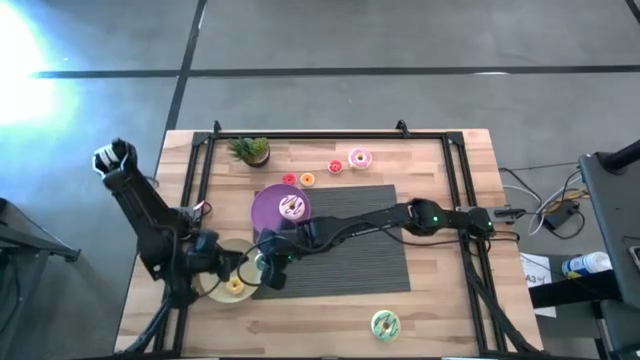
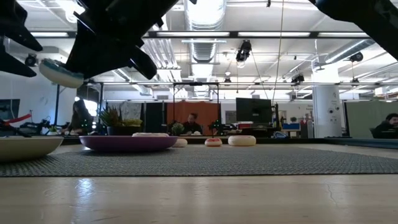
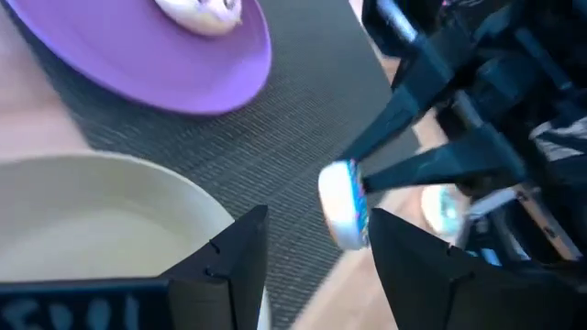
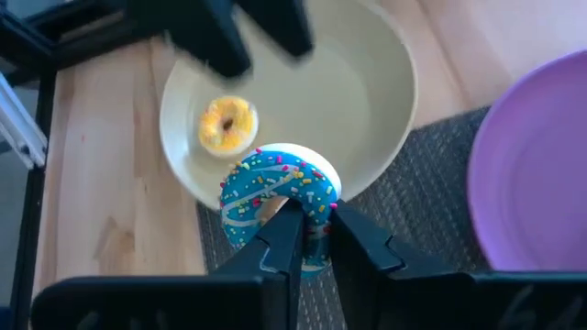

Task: Pick & Place donuts
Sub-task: Put the small blue donut on the gray plate

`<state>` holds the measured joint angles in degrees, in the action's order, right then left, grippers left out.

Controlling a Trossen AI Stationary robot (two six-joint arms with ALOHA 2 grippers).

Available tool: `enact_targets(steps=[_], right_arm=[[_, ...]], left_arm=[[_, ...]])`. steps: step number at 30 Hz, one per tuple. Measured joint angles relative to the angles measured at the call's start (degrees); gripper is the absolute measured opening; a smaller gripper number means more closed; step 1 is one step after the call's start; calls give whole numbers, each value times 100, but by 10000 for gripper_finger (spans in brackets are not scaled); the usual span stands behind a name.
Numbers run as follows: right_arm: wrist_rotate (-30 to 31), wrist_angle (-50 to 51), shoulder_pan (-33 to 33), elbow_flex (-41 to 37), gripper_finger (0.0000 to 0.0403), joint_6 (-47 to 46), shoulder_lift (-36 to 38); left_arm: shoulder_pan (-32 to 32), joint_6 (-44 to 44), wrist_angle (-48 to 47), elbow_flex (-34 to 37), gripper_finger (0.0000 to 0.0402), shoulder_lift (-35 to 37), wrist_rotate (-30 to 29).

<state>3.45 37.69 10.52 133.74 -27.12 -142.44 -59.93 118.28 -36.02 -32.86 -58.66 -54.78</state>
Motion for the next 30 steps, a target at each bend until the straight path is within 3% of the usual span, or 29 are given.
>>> enact_targets(steps=[4, 7, 14, 30], right_arm=[[3, -41, -9, -1, 51, 39, 8], [1, -61, -7, -1, 56, 59, 8], [-20, -54, -7, -1, 66, 77, 10], [-42, -93, -87, -3, 70, 86, 19]], left_arm=[[182, -403, 1217, 508, 163, 227, 0], [359, -592, 1604, 690, 163, 301, 6], [735, -976, 1671, 708, 163, 307, 430], [963, -1582, 2042, 708, 163, 304, 513]])
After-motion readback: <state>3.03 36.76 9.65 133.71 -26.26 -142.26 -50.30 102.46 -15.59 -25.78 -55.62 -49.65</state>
